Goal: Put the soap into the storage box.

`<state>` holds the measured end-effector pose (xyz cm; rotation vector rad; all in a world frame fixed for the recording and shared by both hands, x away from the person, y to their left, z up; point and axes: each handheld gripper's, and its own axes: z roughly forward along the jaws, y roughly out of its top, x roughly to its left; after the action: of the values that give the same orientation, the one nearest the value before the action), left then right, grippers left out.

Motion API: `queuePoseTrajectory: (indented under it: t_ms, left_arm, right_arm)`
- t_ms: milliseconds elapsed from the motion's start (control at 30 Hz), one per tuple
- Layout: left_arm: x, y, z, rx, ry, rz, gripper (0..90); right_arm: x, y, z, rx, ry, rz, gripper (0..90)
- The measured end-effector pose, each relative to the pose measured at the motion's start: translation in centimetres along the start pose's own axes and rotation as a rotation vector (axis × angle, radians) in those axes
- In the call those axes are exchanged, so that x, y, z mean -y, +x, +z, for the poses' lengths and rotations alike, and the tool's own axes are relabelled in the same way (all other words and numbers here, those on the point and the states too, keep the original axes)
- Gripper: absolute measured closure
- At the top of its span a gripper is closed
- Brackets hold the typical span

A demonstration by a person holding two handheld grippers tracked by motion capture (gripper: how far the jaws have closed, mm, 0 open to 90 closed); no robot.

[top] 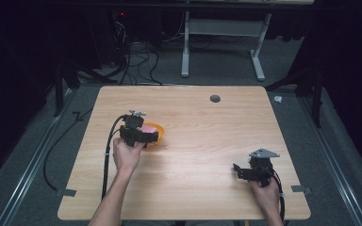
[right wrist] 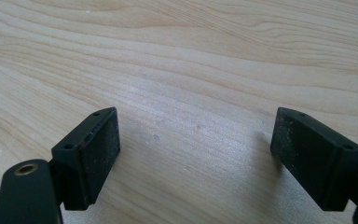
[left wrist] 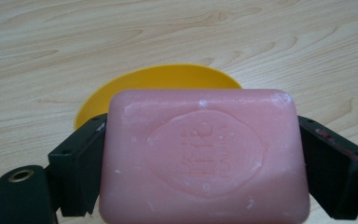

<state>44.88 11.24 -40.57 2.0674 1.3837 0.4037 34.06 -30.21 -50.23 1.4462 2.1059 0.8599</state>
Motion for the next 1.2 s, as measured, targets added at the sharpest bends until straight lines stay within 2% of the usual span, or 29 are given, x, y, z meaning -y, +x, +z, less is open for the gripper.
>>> queuePoseTrajectory:
  t_ms: [333, 500, 700, 1000, 1200]
  left_arm:
    - [-1.1, 0.2, 0.9, -0.010, -0.008, -0.021, 13.5]
    - [-1.2, 0.4, 1.9, -0.024, 0.009, -0.036, 13.5]
    - [-1.3, 0.8, 2.6, -0.036, 0.003, -0.067, 13.5]
    - [-1.3, 0.7, 3.8, -0.052, 0.022, -0.072, 13.5]
    - [-1.4, 0.9, 4.4, -0.057, 0.030, -0.090, 13.5]
  right_arm:
    - [0.0, 0.0, 0.0, 0.000, -0.001, 0.000, 16.3]
    - [0.0, 0.0, 0.0, 0.000, -0.001, 0.002, 16.3]
    - [0.0, 0.0, 0.0, 0.000, -0.001, 0.002, 16.3]
    - [0.0, 0.0, 0.0, 0.000, -0.001, 0.002, 16.3]
    - [0.0, 0.0, 0.0, 0.000, -0.001, 0.002, 16.3]
